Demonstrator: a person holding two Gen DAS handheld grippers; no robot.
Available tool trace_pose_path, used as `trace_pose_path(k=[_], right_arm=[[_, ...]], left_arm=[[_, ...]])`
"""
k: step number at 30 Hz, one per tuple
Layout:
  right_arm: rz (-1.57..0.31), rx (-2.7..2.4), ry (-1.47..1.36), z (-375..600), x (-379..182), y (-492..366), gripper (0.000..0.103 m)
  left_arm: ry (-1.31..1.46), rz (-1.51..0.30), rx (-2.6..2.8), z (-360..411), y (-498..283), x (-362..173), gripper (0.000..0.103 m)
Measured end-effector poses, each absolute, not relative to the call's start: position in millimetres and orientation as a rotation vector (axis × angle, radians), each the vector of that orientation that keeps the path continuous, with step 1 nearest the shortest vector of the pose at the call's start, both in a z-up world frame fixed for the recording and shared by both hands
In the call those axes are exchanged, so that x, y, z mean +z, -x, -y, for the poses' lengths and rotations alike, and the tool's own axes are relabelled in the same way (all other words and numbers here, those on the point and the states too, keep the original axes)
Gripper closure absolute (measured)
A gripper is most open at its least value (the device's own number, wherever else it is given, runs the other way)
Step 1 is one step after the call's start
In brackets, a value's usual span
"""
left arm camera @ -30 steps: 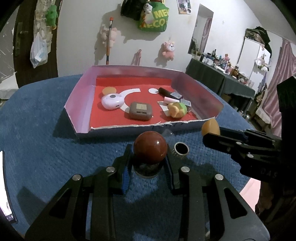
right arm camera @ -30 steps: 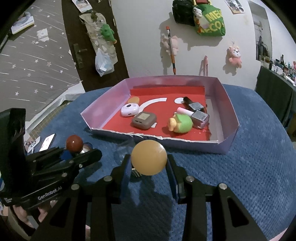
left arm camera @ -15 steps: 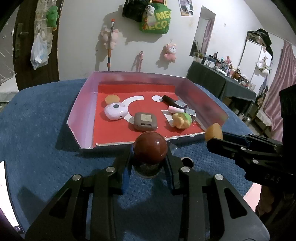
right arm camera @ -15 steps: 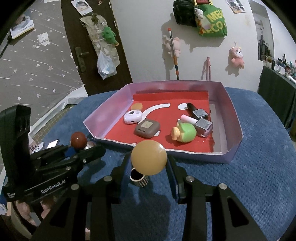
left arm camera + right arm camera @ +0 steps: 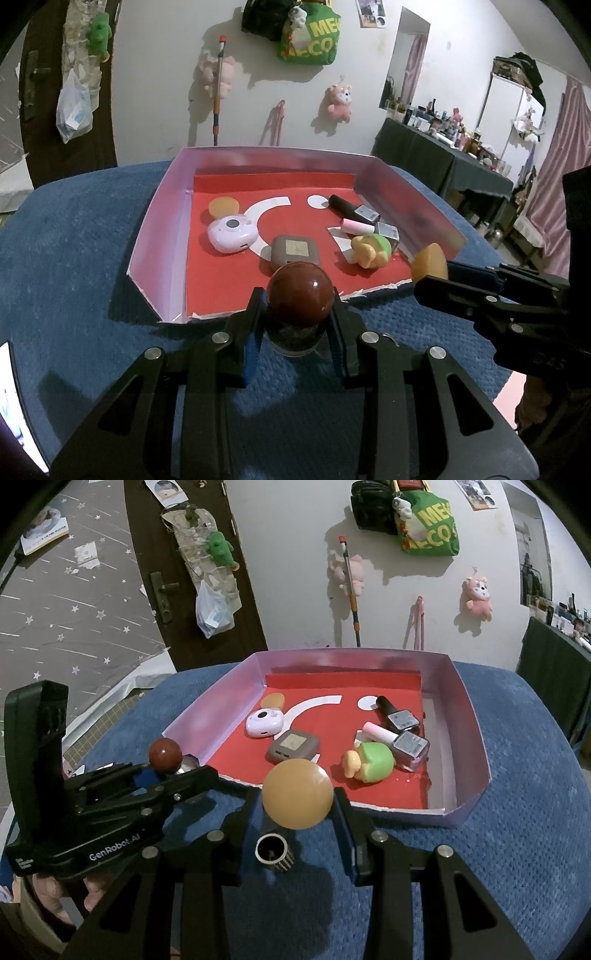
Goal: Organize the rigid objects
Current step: 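Lift the bottle and the tan puff and carry both into the box, then lower the bottle and open the left gripper while the right gripper releases the puff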
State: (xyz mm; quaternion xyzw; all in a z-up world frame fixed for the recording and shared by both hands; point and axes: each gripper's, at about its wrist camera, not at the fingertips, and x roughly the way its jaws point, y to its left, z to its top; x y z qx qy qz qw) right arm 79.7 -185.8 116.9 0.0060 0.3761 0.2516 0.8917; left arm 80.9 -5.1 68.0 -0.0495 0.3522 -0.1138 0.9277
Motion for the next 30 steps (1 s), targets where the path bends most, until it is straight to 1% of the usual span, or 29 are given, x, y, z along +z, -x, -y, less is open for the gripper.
trace_pose_path(k=[19,30], right_arm=[[-0.830,0.522,-0.026,178,103,-113,0.063],[-0.898,0.500,-0.041,180,82,-135,0.063]], left_arm=[[0.097,-0.764,-0.206,0,-112,56,0.074],[0.103,-0.795,-0.186,-3,-125,48,0.074]])
